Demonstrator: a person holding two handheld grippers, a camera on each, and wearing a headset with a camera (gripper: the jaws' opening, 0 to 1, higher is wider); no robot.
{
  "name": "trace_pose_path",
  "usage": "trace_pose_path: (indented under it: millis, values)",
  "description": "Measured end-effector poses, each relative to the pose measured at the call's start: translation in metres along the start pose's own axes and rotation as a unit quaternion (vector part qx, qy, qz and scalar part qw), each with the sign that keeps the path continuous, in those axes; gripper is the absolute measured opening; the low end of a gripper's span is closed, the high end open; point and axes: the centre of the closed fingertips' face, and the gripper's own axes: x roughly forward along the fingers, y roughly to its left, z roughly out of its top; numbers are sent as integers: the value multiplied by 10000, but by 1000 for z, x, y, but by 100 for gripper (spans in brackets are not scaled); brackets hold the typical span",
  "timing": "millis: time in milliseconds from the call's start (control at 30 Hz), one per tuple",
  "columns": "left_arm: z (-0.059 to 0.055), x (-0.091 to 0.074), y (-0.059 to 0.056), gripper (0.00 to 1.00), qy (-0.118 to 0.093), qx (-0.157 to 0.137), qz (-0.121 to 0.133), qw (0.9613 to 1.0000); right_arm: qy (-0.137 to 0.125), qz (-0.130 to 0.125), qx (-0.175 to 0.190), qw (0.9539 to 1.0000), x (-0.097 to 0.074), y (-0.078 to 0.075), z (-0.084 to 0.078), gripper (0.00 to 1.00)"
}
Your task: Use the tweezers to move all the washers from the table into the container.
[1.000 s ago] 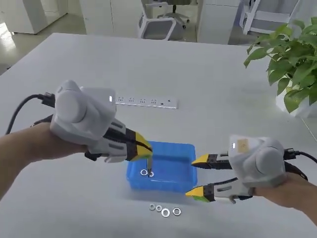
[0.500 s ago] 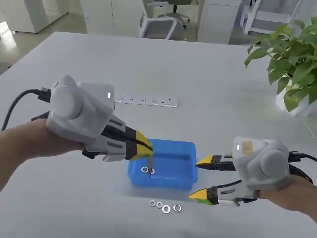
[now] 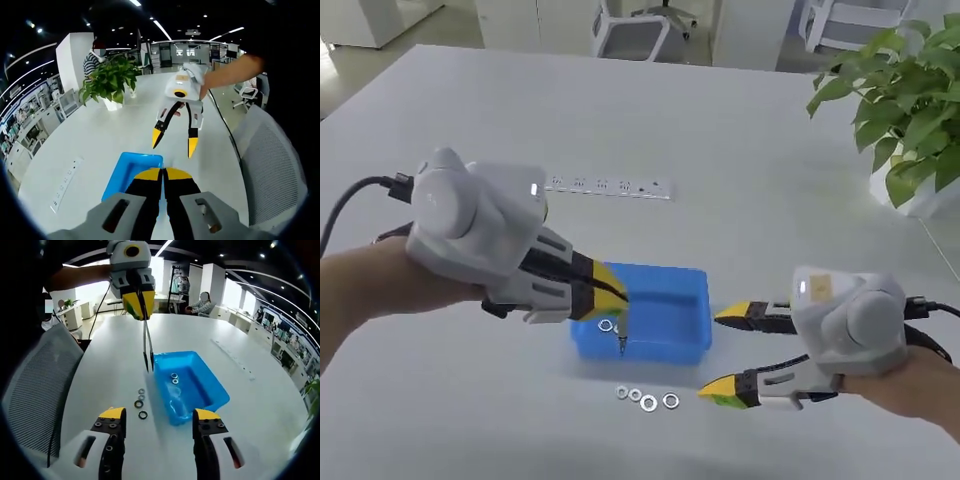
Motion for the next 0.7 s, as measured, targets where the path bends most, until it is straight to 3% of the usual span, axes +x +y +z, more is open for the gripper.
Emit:
trace_pose_path:
  millis: [700]
  values:
    - [-23,17,-15,5,-44,-79,-251,9996,47,28,32,10000,3,9,-8,55]
